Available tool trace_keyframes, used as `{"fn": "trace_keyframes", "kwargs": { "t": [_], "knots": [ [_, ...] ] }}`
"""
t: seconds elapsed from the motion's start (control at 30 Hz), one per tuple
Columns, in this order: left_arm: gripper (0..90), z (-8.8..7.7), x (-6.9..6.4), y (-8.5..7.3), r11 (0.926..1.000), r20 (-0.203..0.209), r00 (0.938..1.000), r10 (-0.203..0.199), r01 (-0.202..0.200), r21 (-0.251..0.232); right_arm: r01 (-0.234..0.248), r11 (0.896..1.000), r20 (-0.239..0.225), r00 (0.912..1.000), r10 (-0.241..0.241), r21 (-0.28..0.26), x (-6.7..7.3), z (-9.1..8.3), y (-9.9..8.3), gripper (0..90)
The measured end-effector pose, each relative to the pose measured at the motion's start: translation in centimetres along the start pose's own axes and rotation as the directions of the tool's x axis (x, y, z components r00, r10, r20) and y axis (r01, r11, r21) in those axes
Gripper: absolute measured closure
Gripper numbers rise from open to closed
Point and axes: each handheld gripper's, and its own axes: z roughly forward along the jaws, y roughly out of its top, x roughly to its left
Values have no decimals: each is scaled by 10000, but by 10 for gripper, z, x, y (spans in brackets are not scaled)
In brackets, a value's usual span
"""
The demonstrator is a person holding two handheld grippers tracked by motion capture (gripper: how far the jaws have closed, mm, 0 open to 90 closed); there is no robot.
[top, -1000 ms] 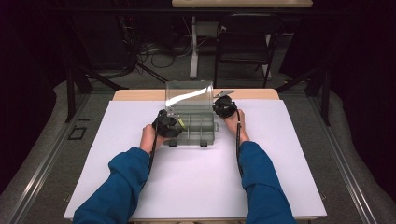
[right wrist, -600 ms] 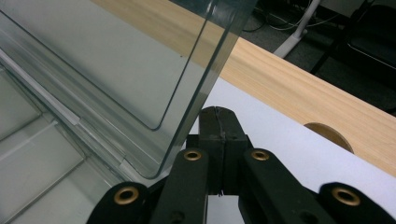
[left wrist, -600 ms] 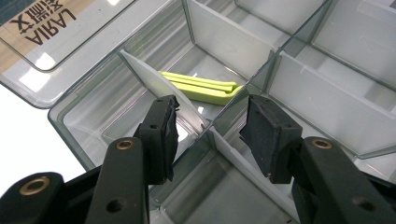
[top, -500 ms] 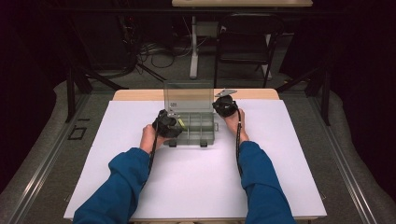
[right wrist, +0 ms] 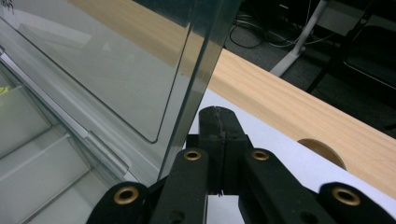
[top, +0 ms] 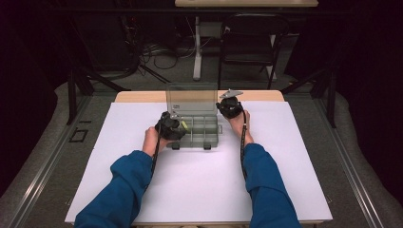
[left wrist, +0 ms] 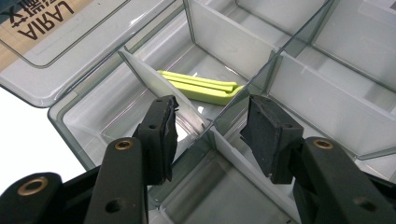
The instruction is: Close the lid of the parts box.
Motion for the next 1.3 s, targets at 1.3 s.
{"fn": "trace_keyframes", "kwargs": {
  "t": [1.3],
  "knots": [
    [328, -1, 1, 0, 9982, 48, 9987, -500, 501, -318, 486, 9971, -247, 9984, -501, -580, 0, -14, 8, 900]
  ]
}}
